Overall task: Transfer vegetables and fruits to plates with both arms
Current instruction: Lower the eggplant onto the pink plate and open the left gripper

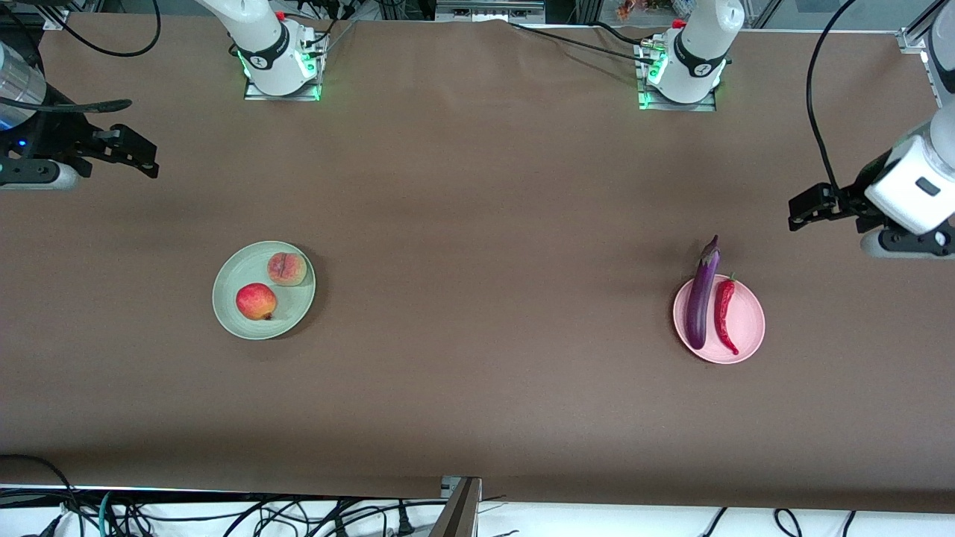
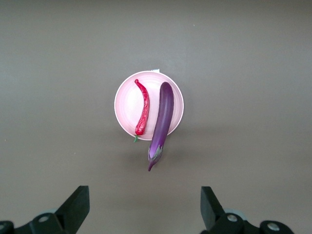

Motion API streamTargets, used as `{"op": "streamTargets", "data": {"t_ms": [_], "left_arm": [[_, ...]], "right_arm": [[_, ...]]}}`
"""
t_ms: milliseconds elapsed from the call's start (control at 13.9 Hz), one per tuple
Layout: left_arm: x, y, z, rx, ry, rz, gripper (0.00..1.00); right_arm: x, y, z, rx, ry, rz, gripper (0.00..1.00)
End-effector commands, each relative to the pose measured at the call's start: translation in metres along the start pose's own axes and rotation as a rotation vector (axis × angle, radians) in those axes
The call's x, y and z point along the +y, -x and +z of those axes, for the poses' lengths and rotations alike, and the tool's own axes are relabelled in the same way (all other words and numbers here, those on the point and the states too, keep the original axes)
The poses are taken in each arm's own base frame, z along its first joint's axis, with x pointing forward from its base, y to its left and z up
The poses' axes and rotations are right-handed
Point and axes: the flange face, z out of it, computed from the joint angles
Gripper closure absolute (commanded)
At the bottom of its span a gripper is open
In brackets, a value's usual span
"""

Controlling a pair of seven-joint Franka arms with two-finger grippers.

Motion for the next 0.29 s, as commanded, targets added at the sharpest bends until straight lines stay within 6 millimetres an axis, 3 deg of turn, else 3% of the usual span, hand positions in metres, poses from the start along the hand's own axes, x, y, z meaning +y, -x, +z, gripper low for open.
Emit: {"op": "streamTargets", "data": {"t_ms": [0,216], "left_arm": [[0.0000,0.0383,0.0032,-0.022,0.011,0.018,0.00],[0.0085,0.0316,-0.0027,-0.019,0.009,0.019,0.00]], "right_arm": [[-0.0030,-0.0106,0.0007,0.005,0.018,0.007,0.01],[-0.0014,-0.0132,-0.0011,0.003,0.015,0.015,0.01]]}}
